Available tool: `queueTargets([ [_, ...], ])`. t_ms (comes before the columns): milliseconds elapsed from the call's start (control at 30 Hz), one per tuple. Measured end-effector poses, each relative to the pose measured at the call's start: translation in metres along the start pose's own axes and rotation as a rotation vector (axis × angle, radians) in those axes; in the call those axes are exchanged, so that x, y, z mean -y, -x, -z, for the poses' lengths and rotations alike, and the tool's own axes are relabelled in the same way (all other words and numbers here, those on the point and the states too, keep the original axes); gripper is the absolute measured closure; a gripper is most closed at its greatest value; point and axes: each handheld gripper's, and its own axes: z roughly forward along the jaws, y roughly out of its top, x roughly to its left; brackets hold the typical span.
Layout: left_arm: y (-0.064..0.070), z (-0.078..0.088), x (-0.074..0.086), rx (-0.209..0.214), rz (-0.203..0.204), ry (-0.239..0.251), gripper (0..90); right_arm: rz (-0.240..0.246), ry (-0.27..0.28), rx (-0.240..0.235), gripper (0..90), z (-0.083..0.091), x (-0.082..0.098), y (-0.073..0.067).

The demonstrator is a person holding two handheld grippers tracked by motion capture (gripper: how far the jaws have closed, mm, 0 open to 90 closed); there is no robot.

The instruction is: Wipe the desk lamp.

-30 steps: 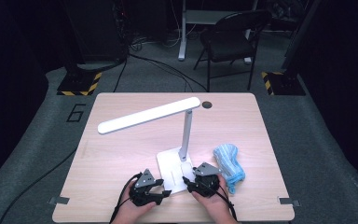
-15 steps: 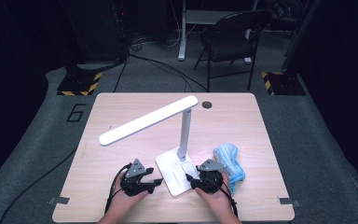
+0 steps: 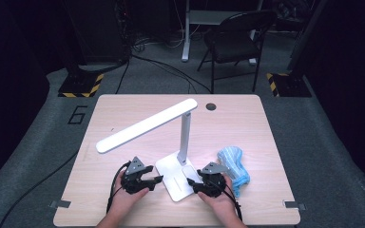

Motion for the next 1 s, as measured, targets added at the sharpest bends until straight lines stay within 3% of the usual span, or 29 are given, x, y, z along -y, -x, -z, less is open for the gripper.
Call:
queueTargets([
  [200, -0.005, 0.001, 0.003, -0.013, 0.006, -0.001, 38.1, 0.046, 0.000, -0.019, 44.5, -0.001, -0.001, -0.003],
  [367, -0.005, 0.001, 0.003, -0.004, 0.021, 0.003, 38.1, 0.073, 0.013, 0.027, 45.5, 0.003, 0.000, 0.002],
  [600, -0.001, -0.007, 0.002, 0.022, 0.001, -0.008, 38.0, 0.052, 0.020, 0.109, 44.1, 0.012, 0.003, 0.017],
  [700, 0.001, -0.010, 0.001, 0.039, -0.003, -0.011, 37.8, 0.030, 0.024, 0.120, 44.2, 0.016, 0.004, 0.020],
  [1000, 0.003, -0.016, 0.001, 0.065, -0.003, -0.023, 37.3, 0.031, 0.005, 0.087, 42.5, 0.035, 0.017, 0.000],
])
